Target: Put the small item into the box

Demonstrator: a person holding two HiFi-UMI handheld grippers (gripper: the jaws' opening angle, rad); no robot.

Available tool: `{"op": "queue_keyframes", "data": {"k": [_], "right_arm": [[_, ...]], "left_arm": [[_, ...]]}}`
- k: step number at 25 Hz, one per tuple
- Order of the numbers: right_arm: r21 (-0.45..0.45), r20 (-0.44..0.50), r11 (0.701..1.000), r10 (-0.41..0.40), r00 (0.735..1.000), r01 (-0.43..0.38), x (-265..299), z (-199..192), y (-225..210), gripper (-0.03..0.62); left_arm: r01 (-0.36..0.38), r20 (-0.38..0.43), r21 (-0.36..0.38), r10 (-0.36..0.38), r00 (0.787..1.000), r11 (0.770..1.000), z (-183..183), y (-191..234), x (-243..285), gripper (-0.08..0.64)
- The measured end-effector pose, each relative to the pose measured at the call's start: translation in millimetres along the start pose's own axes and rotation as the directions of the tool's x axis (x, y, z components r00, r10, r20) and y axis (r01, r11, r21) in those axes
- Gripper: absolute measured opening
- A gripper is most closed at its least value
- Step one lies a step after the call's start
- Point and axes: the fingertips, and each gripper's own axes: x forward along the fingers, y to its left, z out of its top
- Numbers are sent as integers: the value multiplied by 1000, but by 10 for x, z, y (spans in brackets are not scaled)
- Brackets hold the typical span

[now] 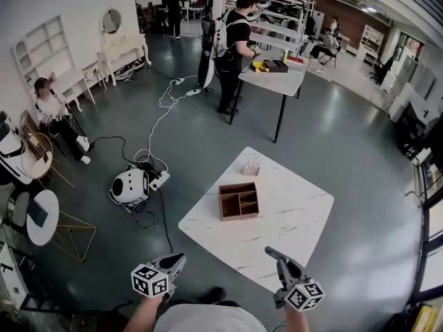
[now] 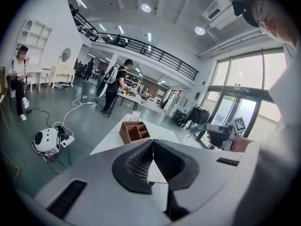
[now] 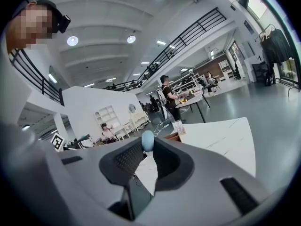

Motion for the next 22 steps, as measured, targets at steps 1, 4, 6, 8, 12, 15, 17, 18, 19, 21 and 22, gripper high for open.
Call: {"op": "queue_keyframes", "data": {"k": [1, 4, 6, 8, 12, 15, 17, 18, 19, 21, 22], "right_arm": [[1, 0, 1000, 2, 1000, -2, 16, 22, -41, 80], [8, -2, 1000, 6, 1000, -6, 65, 59, -133, 80], [11, -4, 1000, 9, 1000, -9, 88, 72, -170, 80], [13, -4, 1000, 17, 1000, -17, 109, 65, -183, 80], [16, -11, 1000, 25, 1000, -25, 162, 20, -163, 80], [22, -17, 999, 23, 1000, -23, 215, -11, -159, 80], [26, -23, 1000, 18, 1000, -18, 247, -32, -150, 80], [26, -26, 1000, 15, 1000, -14, 265, -45, -148, 80], [25, -29, 1000, 11, 1000, -10, 285, -58, -147, 80], [27, -31, 1000, 1, 1000, 0, 332, -71, -144, 80], [29, -31, 1000, -5, 1000, 6, 358, -72, -141, 80]], "left_arm": [[-1, 1, -1, 1, 1000, 1000, 16, -18, 35, 14], [-5, 0, -1, 5, 1000, 1000, 65, -55, 115, 14], [-7, -1, 0, 7, 1000, 1000, 85, -76, 153, 14], [-9, -4, 3, 9, 1000, 1000, 99, -87, 173, 14], [-15, -7, 0, 15, 1000, 1000, 112, -40, 178, 14], [-17, -16, -5, 17, 1000, 1000, 82, 24, 193, 14], [-16, -24, -7, 15, 1000, 1000, 71, 65, 195, 14], [-14, -26, -9, 14, 1000, 1000, 73, 91, 198, 14], [-12, -27, -11, 12, 1000, 1000, 79, 122, 205, 14], [-5, -28, -13, 5, 1000, 1000, 106, 187, 229, 14], [-1, -30, -14, 0, 1000, 1000, 127, 219, 243, 14]]}}
